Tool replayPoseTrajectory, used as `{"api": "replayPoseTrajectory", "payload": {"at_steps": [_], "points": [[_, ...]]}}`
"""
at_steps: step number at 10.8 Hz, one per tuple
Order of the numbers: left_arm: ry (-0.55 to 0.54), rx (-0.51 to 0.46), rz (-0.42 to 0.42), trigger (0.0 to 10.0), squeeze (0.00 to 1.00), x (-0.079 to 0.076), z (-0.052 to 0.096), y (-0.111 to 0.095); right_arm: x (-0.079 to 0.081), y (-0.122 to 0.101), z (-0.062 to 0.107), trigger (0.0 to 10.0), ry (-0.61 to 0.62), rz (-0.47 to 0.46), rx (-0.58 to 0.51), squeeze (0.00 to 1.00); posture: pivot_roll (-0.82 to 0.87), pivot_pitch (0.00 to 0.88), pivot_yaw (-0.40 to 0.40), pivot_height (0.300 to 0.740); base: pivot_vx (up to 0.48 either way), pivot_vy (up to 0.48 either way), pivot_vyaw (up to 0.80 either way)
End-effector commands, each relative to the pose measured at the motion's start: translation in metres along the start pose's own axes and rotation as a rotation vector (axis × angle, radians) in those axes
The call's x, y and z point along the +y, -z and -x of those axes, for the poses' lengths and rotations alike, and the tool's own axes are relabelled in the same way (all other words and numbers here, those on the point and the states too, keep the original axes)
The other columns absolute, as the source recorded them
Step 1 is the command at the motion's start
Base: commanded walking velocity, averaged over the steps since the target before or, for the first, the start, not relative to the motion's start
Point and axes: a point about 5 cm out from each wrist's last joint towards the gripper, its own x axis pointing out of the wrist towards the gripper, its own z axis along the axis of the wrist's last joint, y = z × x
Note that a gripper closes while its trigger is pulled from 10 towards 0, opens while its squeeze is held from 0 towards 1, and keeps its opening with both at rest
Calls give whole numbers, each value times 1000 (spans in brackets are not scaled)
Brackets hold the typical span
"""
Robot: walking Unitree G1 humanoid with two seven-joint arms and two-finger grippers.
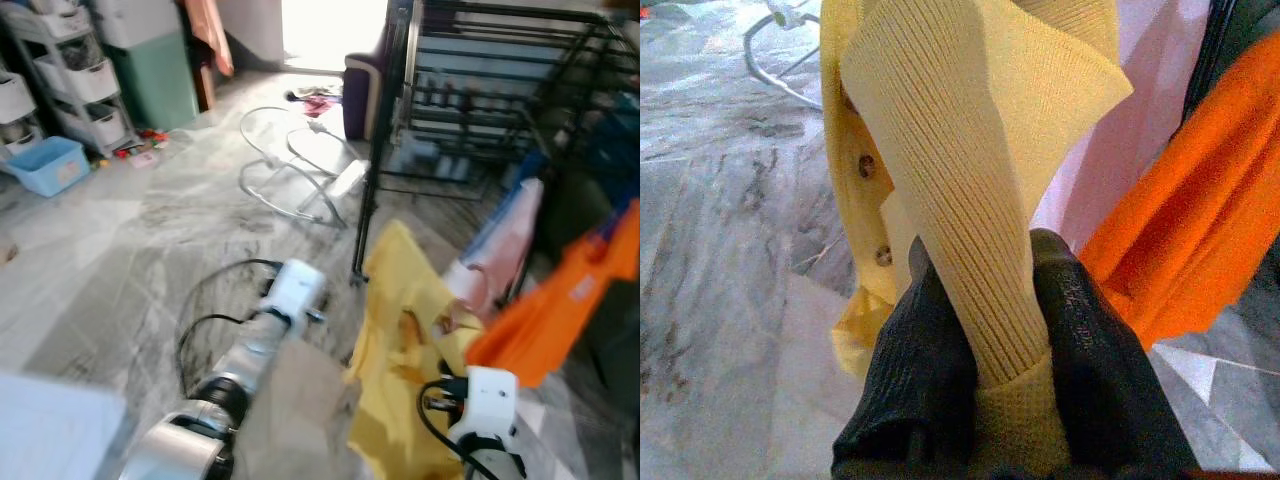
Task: Hang hanger
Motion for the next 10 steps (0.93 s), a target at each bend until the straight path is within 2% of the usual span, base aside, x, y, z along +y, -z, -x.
{"api": "replayPoseTrajectory", "payload": {"at_steps": [1,8,10], "points": [[11,-6,0,10000,0,-6,-3,-5,-4,-8,-2,0,10,-2,-34,0,-121,0,5,740,-330,0,0],[4,-13,4,10000,0,-5,-3,-6,-4,-4,-2,0,-4,34,-18,0,-122,0,11,740,-333,0,0],[9,-19,0,10000,0,-5,-3,-6,-2,-2,-1,0,-18,37,-7,0,-119,0,8,740,-122,0,0]]}}
